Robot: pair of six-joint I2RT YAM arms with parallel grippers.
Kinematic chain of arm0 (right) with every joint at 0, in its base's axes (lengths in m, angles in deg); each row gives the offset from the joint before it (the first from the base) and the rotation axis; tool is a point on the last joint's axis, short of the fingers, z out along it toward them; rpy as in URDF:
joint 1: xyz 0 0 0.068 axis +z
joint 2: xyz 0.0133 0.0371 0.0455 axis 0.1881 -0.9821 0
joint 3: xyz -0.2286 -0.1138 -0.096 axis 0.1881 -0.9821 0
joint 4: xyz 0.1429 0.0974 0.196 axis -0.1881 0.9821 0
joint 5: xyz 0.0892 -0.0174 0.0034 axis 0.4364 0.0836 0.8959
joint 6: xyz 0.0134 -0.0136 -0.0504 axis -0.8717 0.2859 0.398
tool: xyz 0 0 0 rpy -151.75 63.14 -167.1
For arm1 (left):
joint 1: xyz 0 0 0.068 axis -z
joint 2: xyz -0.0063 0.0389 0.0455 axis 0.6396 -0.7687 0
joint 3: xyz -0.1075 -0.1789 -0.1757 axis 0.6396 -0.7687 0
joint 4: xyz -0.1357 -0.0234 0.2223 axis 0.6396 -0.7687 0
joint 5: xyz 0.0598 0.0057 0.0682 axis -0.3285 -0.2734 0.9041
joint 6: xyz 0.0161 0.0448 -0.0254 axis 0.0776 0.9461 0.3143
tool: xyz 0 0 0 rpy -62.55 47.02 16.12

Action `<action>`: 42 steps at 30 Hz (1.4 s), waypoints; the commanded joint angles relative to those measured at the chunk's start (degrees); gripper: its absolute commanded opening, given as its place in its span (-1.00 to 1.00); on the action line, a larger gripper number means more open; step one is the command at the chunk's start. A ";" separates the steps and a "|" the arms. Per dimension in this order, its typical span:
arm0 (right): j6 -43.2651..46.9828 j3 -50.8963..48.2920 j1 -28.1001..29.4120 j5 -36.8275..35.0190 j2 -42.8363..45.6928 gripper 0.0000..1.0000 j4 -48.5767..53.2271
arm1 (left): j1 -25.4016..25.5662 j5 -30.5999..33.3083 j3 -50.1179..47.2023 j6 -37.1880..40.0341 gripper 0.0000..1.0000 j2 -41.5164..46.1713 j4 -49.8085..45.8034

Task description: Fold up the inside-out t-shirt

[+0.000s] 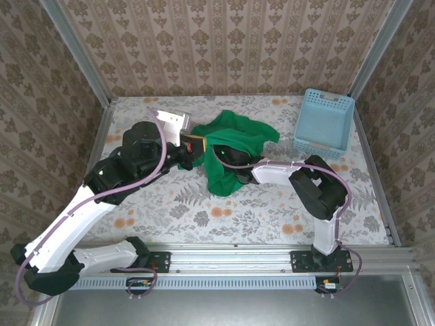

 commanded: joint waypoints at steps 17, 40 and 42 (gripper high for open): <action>-9.41 18.82 -1.14 -8.35 -11.44 0.99 25.14 | 5.07 1.28 5.52 2.18 -1.00 -1.83 1.65; -12.66 46.31 -5.11 -9.01 -28.31 0.88 48.63 | 12.63 11.98 13.39 4.13 -1.00 -1.55 2.79; -12.01 44.34 -5.19 -7.32 -27.33 0.72 45.69 | 12.33 15.65 12.12 4.63 -0.94 -1.56 0.73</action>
